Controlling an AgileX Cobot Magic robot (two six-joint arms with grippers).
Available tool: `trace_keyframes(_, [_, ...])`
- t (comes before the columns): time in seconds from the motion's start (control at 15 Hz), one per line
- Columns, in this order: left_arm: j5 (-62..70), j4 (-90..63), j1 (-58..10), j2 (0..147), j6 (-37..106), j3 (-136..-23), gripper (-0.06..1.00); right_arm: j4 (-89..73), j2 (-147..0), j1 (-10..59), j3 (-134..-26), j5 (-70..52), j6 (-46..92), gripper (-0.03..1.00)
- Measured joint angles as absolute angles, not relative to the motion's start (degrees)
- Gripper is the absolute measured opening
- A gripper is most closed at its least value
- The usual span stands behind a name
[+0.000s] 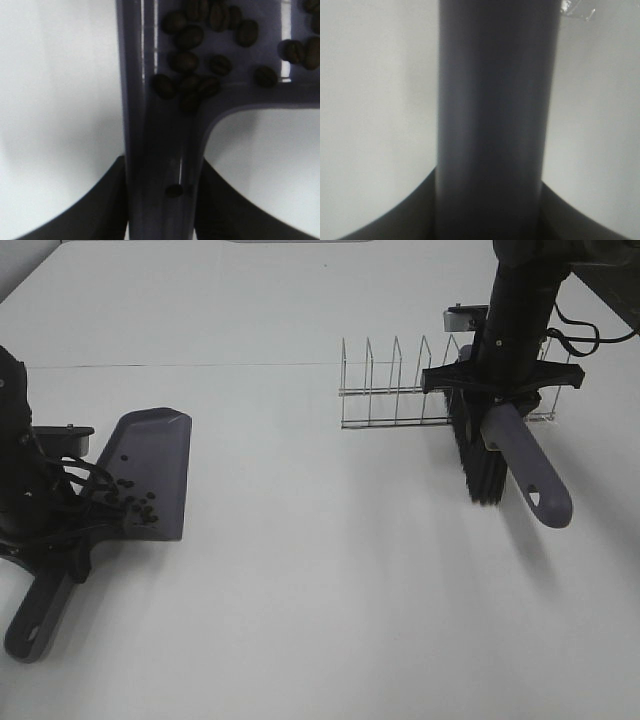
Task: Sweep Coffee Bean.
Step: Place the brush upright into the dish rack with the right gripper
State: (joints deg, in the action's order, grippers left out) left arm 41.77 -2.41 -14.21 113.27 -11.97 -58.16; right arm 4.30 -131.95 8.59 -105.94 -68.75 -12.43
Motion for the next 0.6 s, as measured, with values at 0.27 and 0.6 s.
trace_keyframes(0.27, [42.4,-2.41,-14.21,113.27,-11.97,-58.16,0.33,4.93,-137.22,8.48,-114.31,-70.93,-12.32,0.34])
trace_keyframes(0.6, [42.63,-2.41,-14.21,113.27,-11.97,-58.16,0.33,6.36,-141.64,8.25,-122.9,-72.02,-10.83,0.34])
